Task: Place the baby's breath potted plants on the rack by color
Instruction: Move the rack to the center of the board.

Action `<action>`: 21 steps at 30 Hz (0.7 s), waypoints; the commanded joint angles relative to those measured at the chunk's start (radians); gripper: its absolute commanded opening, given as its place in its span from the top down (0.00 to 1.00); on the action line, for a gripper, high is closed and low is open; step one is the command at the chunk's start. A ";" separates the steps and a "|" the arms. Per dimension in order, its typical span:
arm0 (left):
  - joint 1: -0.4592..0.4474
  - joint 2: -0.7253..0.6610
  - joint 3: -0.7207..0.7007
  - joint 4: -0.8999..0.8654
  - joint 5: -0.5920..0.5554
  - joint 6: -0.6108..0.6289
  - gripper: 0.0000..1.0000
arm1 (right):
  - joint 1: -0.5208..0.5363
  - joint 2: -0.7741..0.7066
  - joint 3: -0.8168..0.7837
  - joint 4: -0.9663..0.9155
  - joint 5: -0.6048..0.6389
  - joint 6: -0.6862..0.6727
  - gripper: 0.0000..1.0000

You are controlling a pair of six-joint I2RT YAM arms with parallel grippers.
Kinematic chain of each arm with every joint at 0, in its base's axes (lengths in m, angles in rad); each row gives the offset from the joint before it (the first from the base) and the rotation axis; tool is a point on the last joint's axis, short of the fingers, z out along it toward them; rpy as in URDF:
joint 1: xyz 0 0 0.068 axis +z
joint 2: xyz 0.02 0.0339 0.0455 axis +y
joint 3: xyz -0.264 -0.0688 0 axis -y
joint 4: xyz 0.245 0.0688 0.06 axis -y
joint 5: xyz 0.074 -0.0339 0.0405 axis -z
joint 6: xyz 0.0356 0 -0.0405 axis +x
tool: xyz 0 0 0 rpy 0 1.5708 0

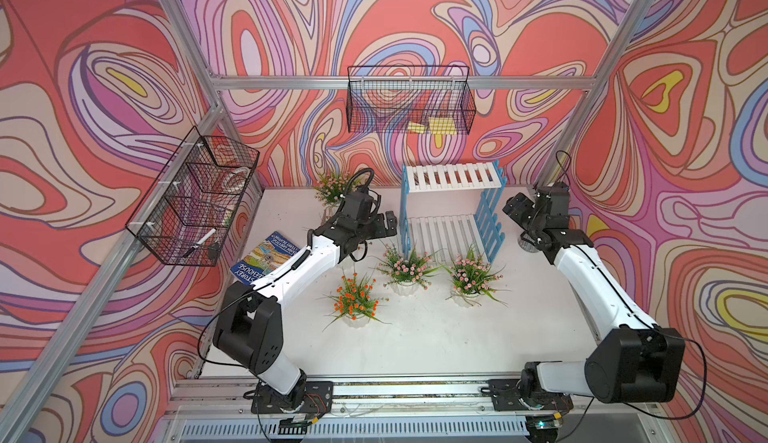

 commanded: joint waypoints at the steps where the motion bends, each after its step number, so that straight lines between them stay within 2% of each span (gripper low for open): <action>1: -0.007 0.052 0.054 0.037 -0.095 -0.108 0.01 | -0.054 0.062 0.037 0.053 -0.108 0.034 0.16; 7: -0.009 0.174 0.186 -0.016 -0.182 -0.197 0.01 | -0.100 0.200 0.124 0.075 -0.199 0.039 0.16; 14: -0.008 0.308 0.334 -0.067 -0.195 -0.261 0.02 | -0.103 0.338 0.221 0.054 -0.288 -0.007 0.16; 21: -0.009 0.330 0.358 -0.052 -0.183 -0.263 0.01 | -0.103 0.394 0.199 0.101 -0.370 -0.022 0.16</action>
